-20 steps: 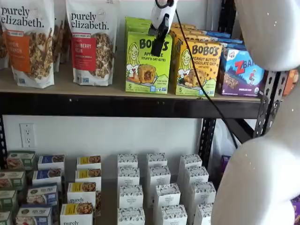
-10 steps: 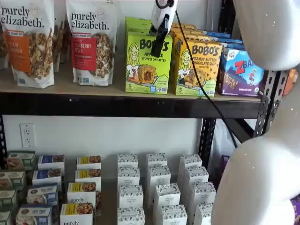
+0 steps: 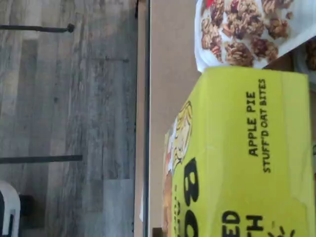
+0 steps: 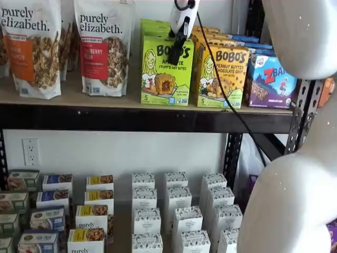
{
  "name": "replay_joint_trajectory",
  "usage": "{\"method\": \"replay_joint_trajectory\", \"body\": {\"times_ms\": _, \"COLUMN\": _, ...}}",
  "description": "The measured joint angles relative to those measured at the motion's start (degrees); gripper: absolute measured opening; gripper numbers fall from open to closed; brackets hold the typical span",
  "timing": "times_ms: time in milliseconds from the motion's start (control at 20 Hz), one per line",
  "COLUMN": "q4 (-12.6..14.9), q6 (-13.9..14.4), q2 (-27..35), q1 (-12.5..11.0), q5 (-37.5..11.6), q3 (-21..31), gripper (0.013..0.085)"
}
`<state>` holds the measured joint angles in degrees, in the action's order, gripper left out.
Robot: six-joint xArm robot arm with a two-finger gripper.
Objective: Pick the green box on the top shelf, the fourth from the left
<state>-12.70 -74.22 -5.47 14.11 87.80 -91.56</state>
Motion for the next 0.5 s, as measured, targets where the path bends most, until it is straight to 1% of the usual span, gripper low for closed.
{"method": "replay_joint_trajectory", "body": {"times_ms": 250, "q4": -0.1, "q6": 0.2, "q2": -0.3, "q1": 0.2, "q5": -1.0, "q3": 0.3, "gripper": 0.0490}}
{"method": "replay_joint_trajectory", "body": {"times_ms": 500, "q4": -0.2, "q6": 0.4, "q2": -0.2, "q1": 0.4, "q5": -1.0, "q3": 0.1, "gripper": 0.0490}}
